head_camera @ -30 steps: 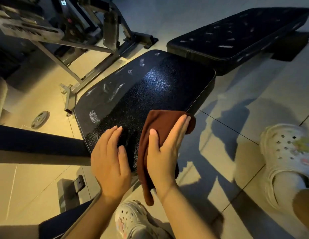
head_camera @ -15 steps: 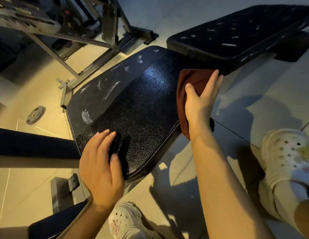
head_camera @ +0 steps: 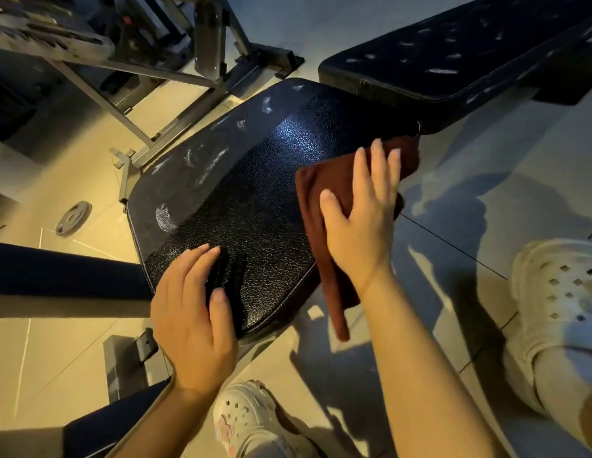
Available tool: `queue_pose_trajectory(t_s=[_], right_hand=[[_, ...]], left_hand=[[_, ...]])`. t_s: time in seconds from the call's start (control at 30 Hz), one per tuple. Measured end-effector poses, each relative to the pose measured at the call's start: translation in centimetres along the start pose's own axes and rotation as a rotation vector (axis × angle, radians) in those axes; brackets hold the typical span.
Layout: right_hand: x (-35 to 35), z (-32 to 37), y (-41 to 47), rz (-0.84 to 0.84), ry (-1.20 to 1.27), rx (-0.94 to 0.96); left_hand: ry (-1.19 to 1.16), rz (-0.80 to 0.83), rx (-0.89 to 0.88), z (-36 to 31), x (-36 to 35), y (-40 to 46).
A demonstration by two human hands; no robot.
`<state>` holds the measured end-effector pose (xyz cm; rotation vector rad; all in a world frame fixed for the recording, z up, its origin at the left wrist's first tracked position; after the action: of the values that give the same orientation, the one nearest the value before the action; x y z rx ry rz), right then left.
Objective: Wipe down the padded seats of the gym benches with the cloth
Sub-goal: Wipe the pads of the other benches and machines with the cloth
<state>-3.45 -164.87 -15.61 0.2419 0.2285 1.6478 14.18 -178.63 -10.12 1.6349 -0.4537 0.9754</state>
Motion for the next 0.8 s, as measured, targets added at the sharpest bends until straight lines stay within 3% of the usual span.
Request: queue_pose_trajectory(t_s=[0.1,0.17,0.3,0.4,0.53,0.63,0.8], right_hand=[[2.5,-2.0,6.0,0.051,-0.2,-0.066],[3.3,-2.7,8.0,0.049,-0.195,-0.1],[2.5,-2.4,5.6,-0.035,-0.112,-0.071],[1.0,-0.6,1.5,0.009,-0.123,0.003],[-2.0,3.0,-5.1,0.166,-0.313,0.08],[-5.5,6.1,-9.6,0.356,-0.479,0.206],[-6.7,6.5,-8.9,0.596,-0.593,0.323]], left_hand=[[0.001,-0.004,-0.012,0.0,-0.1,-0.1],[-0.005,-0.015,-0.011,0.1,0.0,-0.2],[-0.005,-0.027,-0.035,0.0,-0.1,0.0],[0.0,-0.02,-0.027,0.2,-0.2,0.1],[0.003,0.025,-0.009,0.3,0.0,0.2],[-0.165,0.091,-0.031,0.9,0.4,0.3],[-0.17,-0.021,0.146,5.2,4.5,-1.3]])
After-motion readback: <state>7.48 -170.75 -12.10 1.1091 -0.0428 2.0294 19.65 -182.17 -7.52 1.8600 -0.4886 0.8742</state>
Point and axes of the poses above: each hand's wrist, its own y-axis towards the middle knuckle, its own x-axis out of the back of the hand, z = x × y, the point moved 6 cm from there along y, towards the middle knuckle, and after that the axes turned 14 degrees about y, right-handed, at the moved point
